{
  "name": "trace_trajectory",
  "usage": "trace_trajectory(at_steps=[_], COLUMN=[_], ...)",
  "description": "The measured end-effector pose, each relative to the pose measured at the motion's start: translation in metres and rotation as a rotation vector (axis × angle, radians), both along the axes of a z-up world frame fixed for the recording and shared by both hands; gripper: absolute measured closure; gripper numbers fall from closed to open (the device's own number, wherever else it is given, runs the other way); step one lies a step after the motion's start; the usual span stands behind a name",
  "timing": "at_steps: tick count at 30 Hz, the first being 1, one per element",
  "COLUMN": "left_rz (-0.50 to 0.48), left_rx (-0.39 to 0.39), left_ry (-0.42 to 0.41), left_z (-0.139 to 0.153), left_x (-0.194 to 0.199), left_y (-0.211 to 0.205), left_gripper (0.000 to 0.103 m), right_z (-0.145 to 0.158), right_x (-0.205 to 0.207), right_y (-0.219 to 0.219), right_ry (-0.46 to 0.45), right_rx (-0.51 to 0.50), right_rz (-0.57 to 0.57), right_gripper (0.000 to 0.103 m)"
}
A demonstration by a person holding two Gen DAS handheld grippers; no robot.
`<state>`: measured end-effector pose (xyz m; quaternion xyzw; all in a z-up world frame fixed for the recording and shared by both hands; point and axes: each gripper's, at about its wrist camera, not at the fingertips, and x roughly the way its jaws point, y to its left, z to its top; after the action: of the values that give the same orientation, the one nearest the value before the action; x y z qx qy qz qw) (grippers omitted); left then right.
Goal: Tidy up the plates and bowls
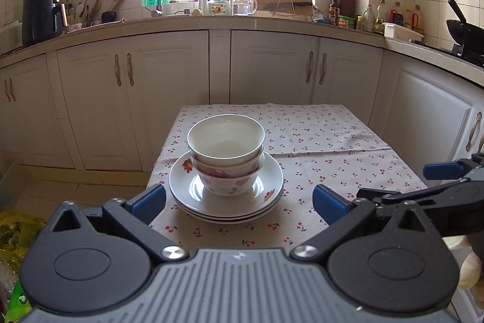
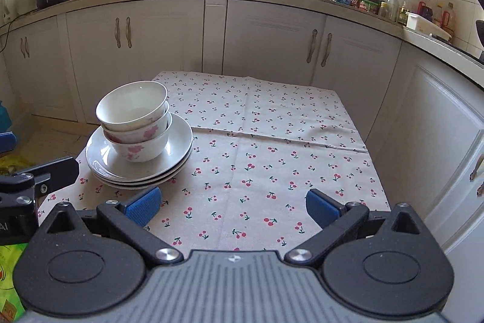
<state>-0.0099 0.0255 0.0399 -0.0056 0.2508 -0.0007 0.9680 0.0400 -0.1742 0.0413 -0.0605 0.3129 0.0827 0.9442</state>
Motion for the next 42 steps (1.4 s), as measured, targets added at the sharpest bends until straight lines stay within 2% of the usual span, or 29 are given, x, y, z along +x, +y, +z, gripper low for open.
trace_trajectory(at_steps=[42], left_rz=[0.021], left_rx=[-0.054], left_ry=[0.012], left_z=[-0.0007], left_x=[-0.0067], left_y=[0.0013], left_gripper=[0.001], right_z=[0.0047], right_x=[-0.0104], right_y=[0.0076], right_ry=[-0.047], right_rx=[-0.031], right_rz=[-0.037], right_gripper=[0.000])
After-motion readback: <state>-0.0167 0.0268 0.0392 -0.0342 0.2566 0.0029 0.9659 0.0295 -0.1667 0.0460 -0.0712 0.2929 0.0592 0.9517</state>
